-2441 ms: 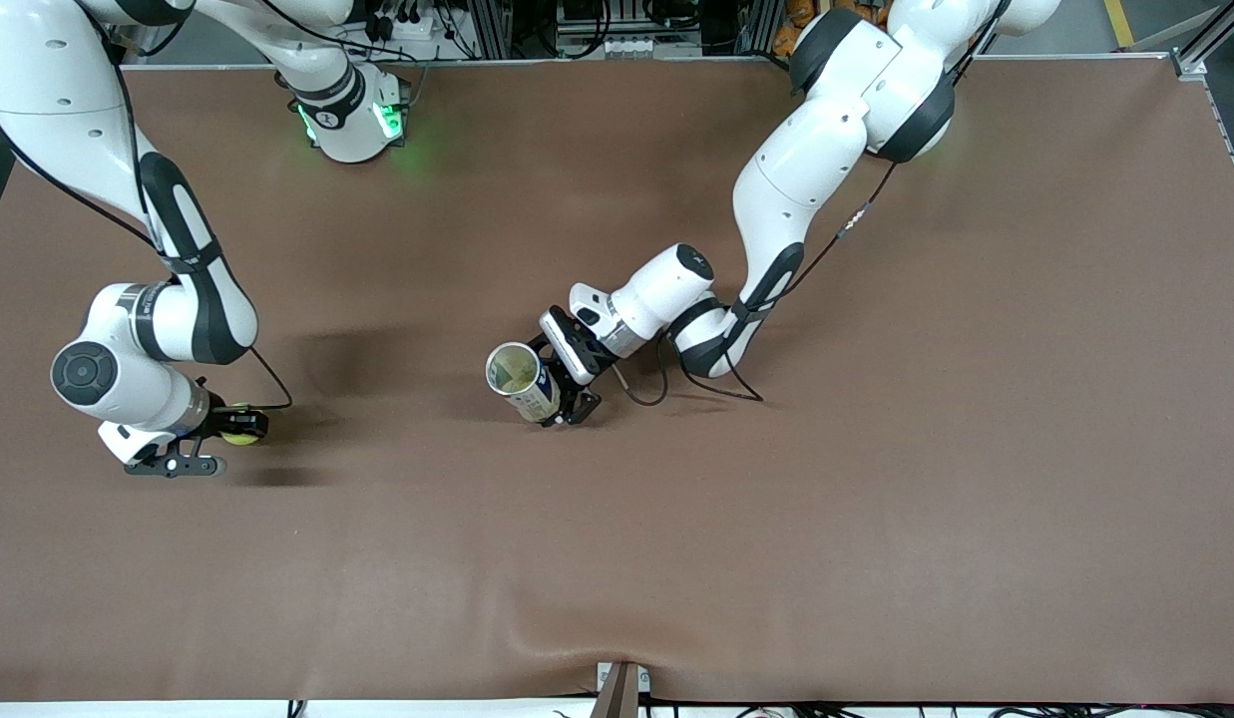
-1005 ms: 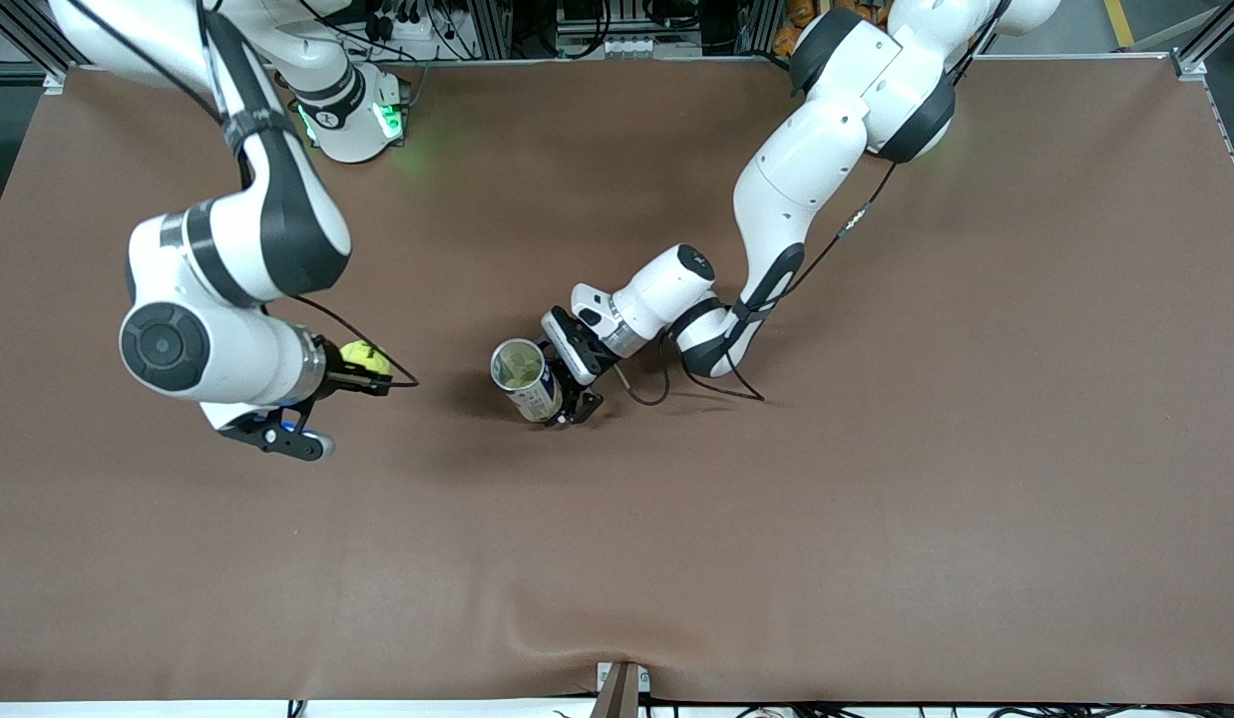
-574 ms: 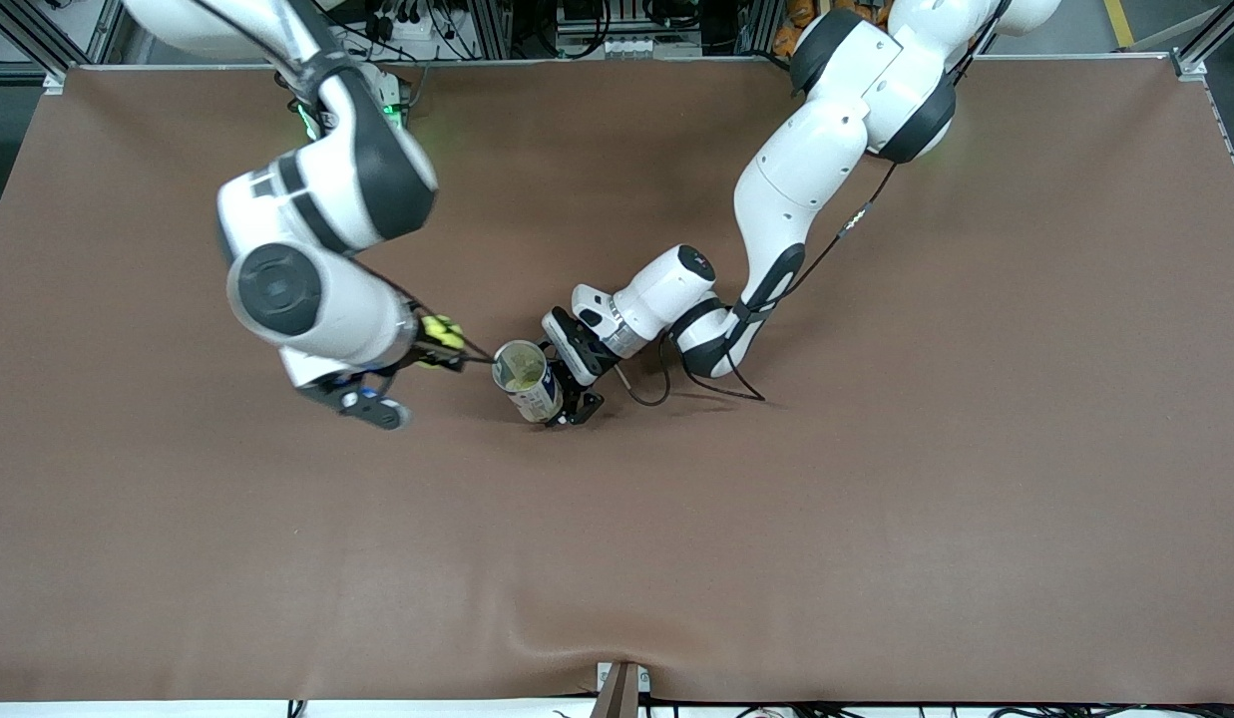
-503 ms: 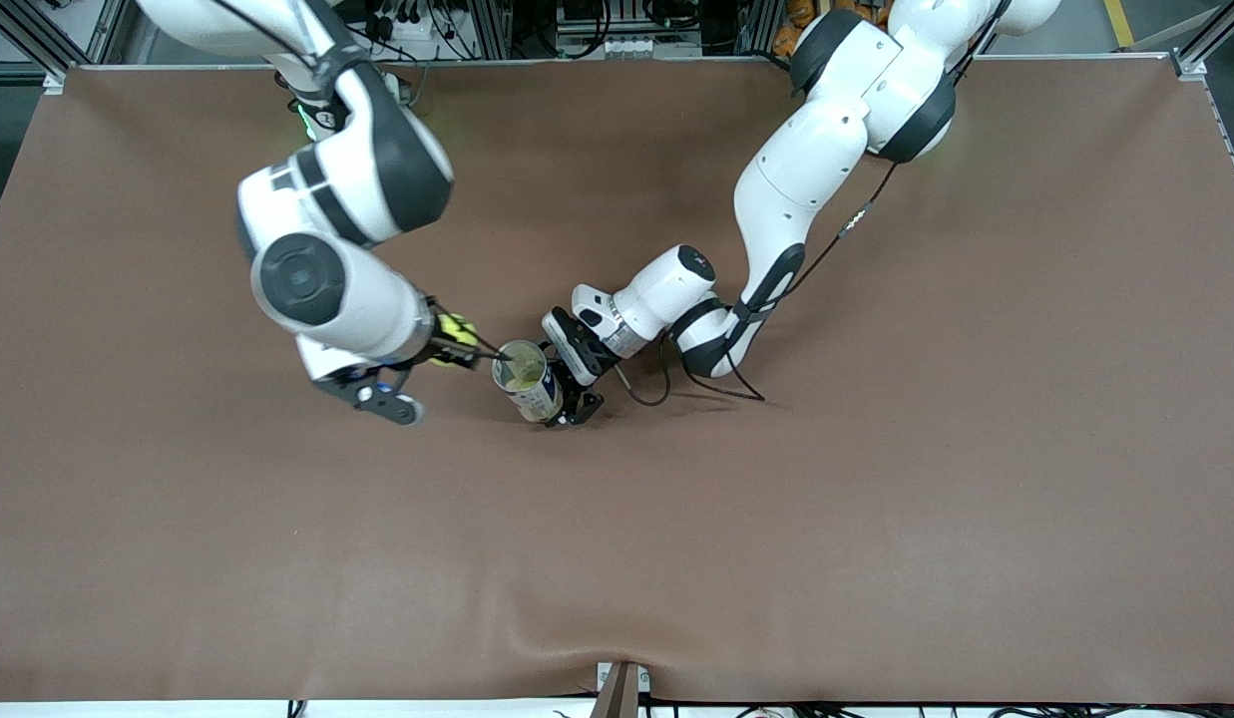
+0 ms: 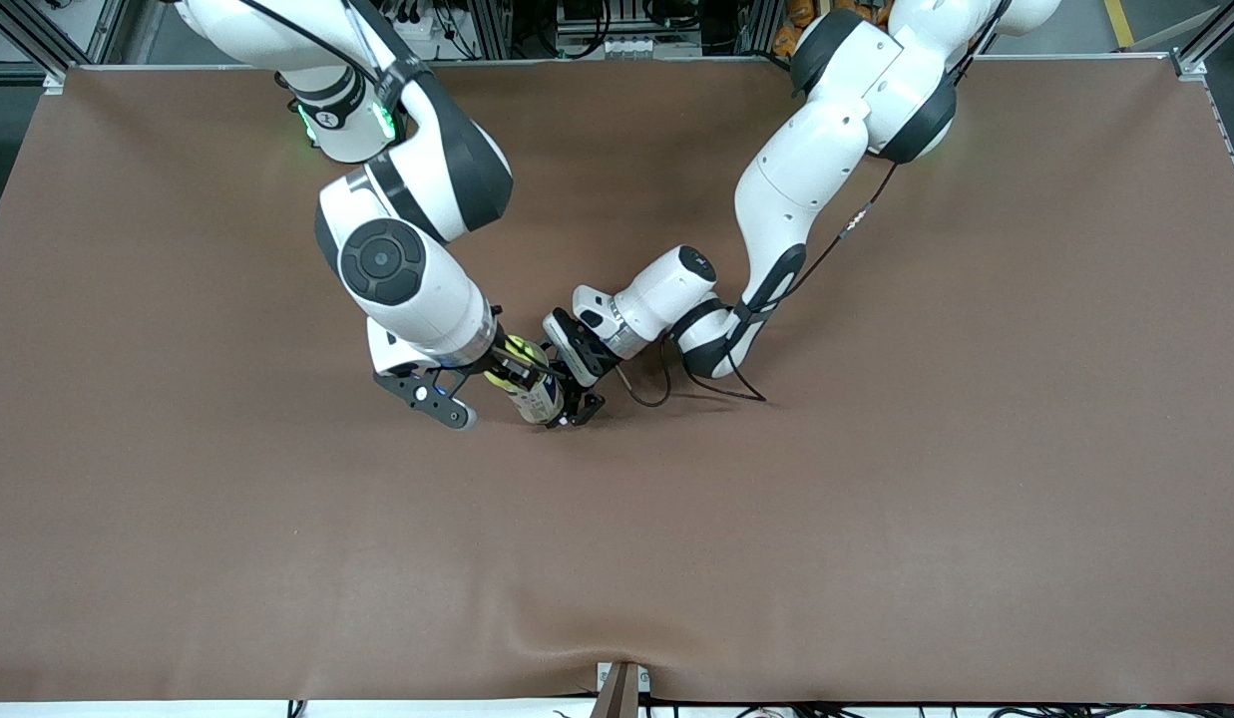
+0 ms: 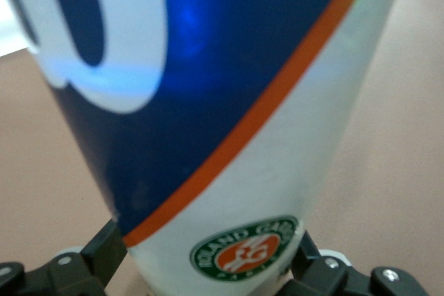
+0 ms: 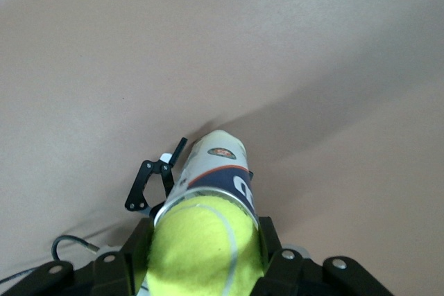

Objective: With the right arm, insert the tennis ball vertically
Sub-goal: 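Lower the ball into the can and open the right gripper, then withdraw the right gripper while the left gripper sets the can down, then open the left gripper and pull it back from the upright can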

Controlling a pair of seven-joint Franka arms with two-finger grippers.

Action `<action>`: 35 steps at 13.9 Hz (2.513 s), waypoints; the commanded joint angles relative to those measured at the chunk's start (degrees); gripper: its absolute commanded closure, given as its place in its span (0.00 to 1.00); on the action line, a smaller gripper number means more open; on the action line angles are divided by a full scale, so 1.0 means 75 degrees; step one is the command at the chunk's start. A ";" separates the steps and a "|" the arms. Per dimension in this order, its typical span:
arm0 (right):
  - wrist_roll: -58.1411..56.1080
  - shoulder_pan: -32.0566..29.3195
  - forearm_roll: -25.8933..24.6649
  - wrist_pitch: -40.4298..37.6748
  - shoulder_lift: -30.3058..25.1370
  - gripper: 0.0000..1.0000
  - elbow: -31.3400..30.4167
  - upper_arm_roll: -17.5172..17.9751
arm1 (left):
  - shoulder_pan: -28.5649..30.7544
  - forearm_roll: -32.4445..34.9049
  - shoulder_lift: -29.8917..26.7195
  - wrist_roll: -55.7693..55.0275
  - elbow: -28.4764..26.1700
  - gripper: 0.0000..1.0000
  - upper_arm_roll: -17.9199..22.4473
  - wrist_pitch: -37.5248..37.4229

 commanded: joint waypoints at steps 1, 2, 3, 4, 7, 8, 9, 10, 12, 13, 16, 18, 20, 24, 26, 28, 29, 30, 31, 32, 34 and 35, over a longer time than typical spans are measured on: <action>0.0208 0.0155 -0.0034 0.0008 0.0142 1.00 0.0220 -0.0089 | 0.0004 -0.0009 -0.0039 0.0007 -0.0044 0.00 0.0030 0.0130; 0.0208 0.0155 -0.0034 -0.0004 0.0142 1.00 0.0220 -0.0089 | 0.0004 -0.0009 -0.0039 0.0007 -0.0044 0.00 0.0030 0.0130; 0.0208 0.0155 -0.0034 -0.0004 0.0142 1.00 0.0220 -0.0089 | 0.0004 -0.0009 -0.0039 0.0007 -0.0044 0.00 0.0030 0.0130; 0.0208 0.0155 -0.0034 0.0008 0.0142 0.50 0.0208 -0.0089 | 0.0004 -0.0009 -0.0039 0.0007 -0.0044 0.00 0.0030 0.0130; 0.0231 0.0155 -0.0045 0.0008 0.0142 0.00 0.0208 -0.0089 | 0.0004 -0.0009 -0.0039 0.0007 -0.0032 0.00 0.0030 0.0130; 0.0220 0.0155 -0.0045 0.0008 0.0142 0.00 0.0208 -0.0089 | 0.0004 -0.0009 -0.0051 0.0007 -0.0032 0.00 0.0030 0.0130; 0.0220 0.0155 -0.0045 0.0008 0.0142 0.00 0.0208 -0.0089 | 0.0004 -0.0009 -0.0051 0.0007 -0.0032 0.00 0.0030 0.0130; 0.0220 0.0155 -0.0045 0.0008 0.0142 0.00 0.0208 -0.0089 | 0.0004 -0.0009 -0.0051 0.0007 -0.0032 0.00 0.0030 0.0130; 0.0127 0.0120 -0.0045 -0.0015 0.0119 0.00 0.0208 -0.0089 | 0.0015 -0.0009 -0.0062 0.0007 -0.0044 0.00 0.0030 0.0130; -0.0013 0.0073 -0.0045 -0.0050 0.0049 0.00 0.0208 -0.0112 | 0.0027 0.0003 -0.0132 0.0007 -0.0125 0.00 0.0030 0.0130; -0.1183 -0.0405 -0.0034 -0.1077 -0.0384 0.00 0.0208 -0.0147 | 0.0167 0.0096 -0.0250 0.0054 -0.0441 0.00 0.0030 0.0130; -0.1979 -0.0932 -0.0010 -0.1840 -0.0817 0.00 0.0208 -0.0147 | 0.0412 0.0388 -0.0460 0.0042 -0.0815 0.00 -0.0052 0.0130; -0.2858 -0.1495 -0.0057 -0.2520 -0.1227 0.00 0.0208 -0.0147 | 0.0799 0.0682 -0.0706 0.0031 -0.1307 0.00 -0.0367 0.0130; -0.4978 -0.2737 -0.0326 -0.3318 -0.1896 0.00 0.0208 -0.0171 | 0.1747 0.1629 -0.0836 0.0031 -0.2011 0.00 -0.1035 0.0130; -0.5835 -0.3288 -0.0513 -0.3507 -0.2107 0.00 0.0208 -0.0182 | 0.2391 0.2214 -0.0906 0.0019 -0.2444 0.00 -0.1410 0.0130; -0.6795 -0.3874 -0.0655 -0.3543 -0.2283 0.00 0.0208 -0.0171 | 0.3106 0.3045 -0.1023 0.0007 -0.2773 0.00 -0.1622 0.0119; -0.7183 -0.4155 -0.0666 -0.3543 -0.2330 0.00 0.0208 -0.0182 | 0.3446 0.3525 -0.1047 -0.0074 -0.2809 0.00 -0.1727 0.0118; -0.7314 -0.4367 -0.0678 -0.3543 -0.2401 0.00 0.0208 -0.0183 | 0.3785 0.3901 -0.1047 -0.0086 -0.2810 0.00 -0.1844 0.0107; -0.7316 -0.4531 -0.0667 -0.3531 -0.2436 0.00 0.0220 -0.0171 | 0.4114 0.4126 -0.1047 -0.0063 -0.2810 0.00 -0.1973 0.0095; -0.7339 -0.4637 -0.0667 -0.3519 -0.2436 0.00 0.0220 -0.0171 | 0.4384 0.4302 -0.1047 -0.0063 -0.2810 0.00 -0.2067 0.0072; -0.7351 -0.4697 -0.0667 -0.3473 -0.2436 0.00 0.0220 -0.0159 | 0.4527 0.4304 -0.1047 -0.0121 -0.2716 0.00 -0.2126 0.0048; -0.7339 -0.4685 -0.0678 -0.3449 -0.2436 0.00 0.0220 -0.0148 | 0.4527 0.4292 -0.1047 -0.0377 -0.2635 0.00 -0.2138 0.0025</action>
